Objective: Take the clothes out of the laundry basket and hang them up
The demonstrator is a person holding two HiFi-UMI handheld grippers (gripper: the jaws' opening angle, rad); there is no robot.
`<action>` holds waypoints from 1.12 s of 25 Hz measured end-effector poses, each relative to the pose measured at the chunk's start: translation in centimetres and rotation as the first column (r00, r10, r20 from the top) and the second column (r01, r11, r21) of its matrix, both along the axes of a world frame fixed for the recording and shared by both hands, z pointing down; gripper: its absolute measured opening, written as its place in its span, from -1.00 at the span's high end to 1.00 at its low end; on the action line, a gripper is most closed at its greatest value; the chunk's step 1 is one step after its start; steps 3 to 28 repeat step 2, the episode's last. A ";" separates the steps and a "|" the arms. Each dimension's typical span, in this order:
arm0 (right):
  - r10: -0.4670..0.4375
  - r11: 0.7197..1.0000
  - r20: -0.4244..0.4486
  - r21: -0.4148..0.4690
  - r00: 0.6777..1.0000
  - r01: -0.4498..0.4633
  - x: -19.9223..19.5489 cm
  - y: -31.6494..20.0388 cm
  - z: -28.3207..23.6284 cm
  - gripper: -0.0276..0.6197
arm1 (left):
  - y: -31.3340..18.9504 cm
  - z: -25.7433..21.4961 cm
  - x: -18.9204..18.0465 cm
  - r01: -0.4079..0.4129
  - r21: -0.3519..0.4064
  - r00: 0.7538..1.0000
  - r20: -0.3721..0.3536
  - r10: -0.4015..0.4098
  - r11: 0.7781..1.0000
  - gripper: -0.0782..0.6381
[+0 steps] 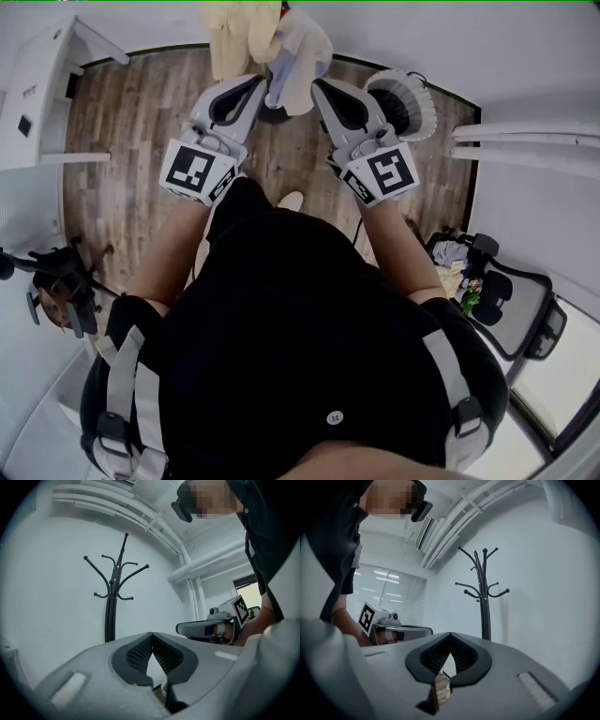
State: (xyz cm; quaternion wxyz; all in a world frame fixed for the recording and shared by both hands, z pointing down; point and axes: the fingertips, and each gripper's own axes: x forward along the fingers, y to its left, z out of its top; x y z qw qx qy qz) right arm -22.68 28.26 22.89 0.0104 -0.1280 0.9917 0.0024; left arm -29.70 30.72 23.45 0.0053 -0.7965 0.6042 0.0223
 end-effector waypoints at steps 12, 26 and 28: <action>0.000 1.000 -0.002 -0.002 1.000 0.000 -1.1 -0.2 0.1 0.91 | -0.2 0.2 -1.2 0.003 0.000 1.000 0.001 -0.003 1.000 0.78; 0.000 1.000 -0.002 -0.002 1.000 0.000 -1.1 -0.2 0.1 0.91 | -0.2 0.2 -1.2 0.003 0.000 1.000 0.001 -0.003 1.000 0.78; 0.000 1.000 -0.002 -0.002 1.000 0.000 -1.1 -0.2 0.1 0.91 | -0.2 0.2 -1.2 0.003 0.000 1.000 0.001 -0.003 1.000 0.78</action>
